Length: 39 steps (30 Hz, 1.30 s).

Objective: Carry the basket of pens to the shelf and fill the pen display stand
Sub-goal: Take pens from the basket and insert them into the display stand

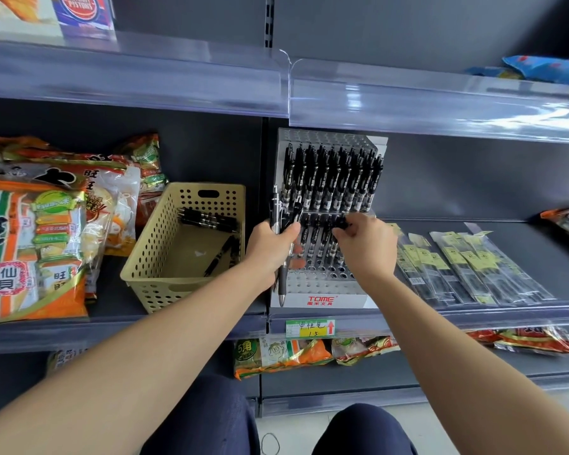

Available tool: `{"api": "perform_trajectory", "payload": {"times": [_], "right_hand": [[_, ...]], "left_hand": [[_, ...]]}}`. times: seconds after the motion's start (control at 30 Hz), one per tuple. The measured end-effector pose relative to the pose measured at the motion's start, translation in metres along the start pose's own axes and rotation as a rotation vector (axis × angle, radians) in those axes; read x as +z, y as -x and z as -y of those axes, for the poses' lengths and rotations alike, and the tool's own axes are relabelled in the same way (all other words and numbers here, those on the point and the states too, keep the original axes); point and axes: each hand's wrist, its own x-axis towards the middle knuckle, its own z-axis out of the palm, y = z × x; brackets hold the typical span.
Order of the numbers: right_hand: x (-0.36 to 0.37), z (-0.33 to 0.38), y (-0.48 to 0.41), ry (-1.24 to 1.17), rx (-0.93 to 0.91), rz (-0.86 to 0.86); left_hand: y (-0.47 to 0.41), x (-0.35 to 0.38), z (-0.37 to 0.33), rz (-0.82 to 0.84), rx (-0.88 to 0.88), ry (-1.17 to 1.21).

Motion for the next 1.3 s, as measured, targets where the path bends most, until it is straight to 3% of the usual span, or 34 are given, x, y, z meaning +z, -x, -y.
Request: {"api": "perform_trajectory", "payload": {"times": [0.4,0.6,0.67,0.8,0.9,1.0,1.1,1.3], "right_hand": [[0.003,-0.001,0.005,0.161,0.064,0.130],[0.000,0.001,0.006,0.144,0.050,0.149],[-0.001,0.006,0.008,-0.063,0.039,0.148],[-0.014,0.026,0.009,-0.820,0.193,0.320],[-0.017,0.027,0.007,-0.917,0.208,0.395],[-0.017,0.026,0.004,-0.910,0.237,0.352],[-0.015,0.021,-0.002,-0.805,0.265,0.201],[-0.018,0.018,-0.001,-0.487,0.136,-0.079]], "left_hand": [[-0.005,-0.002,0.002,-0.042,-0.004,-0.109],[-0.002,-0.001,0.001,0.016,-0.029,-0.033],[-0.003,-0.001,0.002,0.017,-0.026,-0.032],[-0.002,0.001,0.002,0.085,-0.013,-0.003],[0.002,0.001,-0.002,0.091,0.017,-0.030],[0.004,-0.001,-0.004,0.106,0.020,-0.024],[0.003,-0.003,-0.006,0.067,0.050,-0.004],[0.002,-0.005,-0.009,-0.020,0.059,-0.034]]}}
